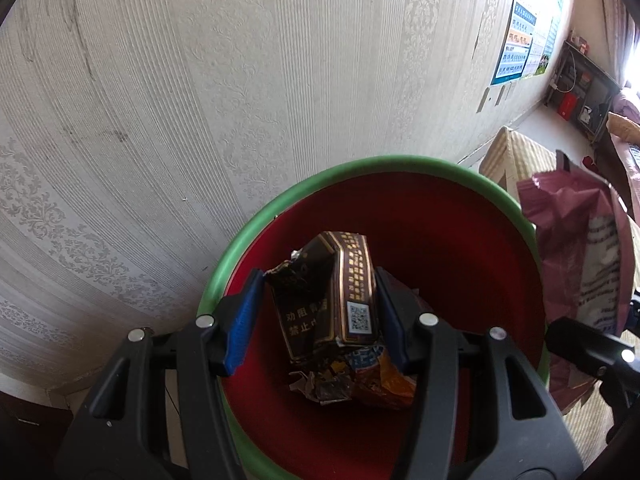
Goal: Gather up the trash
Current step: 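Open both tools over the red bin to drop the wrappers inside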
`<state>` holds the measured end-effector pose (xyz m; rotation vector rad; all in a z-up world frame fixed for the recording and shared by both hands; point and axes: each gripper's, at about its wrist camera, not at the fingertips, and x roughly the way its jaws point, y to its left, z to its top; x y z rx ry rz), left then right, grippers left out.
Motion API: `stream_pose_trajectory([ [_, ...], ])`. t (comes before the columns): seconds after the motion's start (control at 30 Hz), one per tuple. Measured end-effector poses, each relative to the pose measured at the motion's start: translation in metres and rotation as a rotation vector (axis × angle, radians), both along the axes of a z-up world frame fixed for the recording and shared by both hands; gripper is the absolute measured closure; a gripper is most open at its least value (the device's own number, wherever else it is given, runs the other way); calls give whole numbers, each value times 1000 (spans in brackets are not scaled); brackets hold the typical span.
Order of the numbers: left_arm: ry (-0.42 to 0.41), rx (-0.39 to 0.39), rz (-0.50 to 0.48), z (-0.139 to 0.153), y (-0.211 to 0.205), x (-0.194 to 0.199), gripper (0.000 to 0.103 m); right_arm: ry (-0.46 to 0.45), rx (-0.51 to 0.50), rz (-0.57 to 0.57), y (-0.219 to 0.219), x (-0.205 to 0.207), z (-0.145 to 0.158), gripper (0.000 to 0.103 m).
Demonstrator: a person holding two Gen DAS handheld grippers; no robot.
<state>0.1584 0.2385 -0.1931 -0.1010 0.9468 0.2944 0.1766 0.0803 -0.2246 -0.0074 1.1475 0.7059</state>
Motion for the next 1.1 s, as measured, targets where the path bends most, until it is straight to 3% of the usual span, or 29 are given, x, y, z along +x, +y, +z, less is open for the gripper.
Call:
stream_pose_trajectory([
  [0.7,22,-23,15,-14,11,16,46,-3,-17,28,11,5,-6,58],
  [0.87,6,-31,42,-10,16,11,42,-13,3,21,14,5,-5,45],
  [1.1,-11,-22,62,-2,13,1,40,-31,22,13,2,-4,7,45],
])
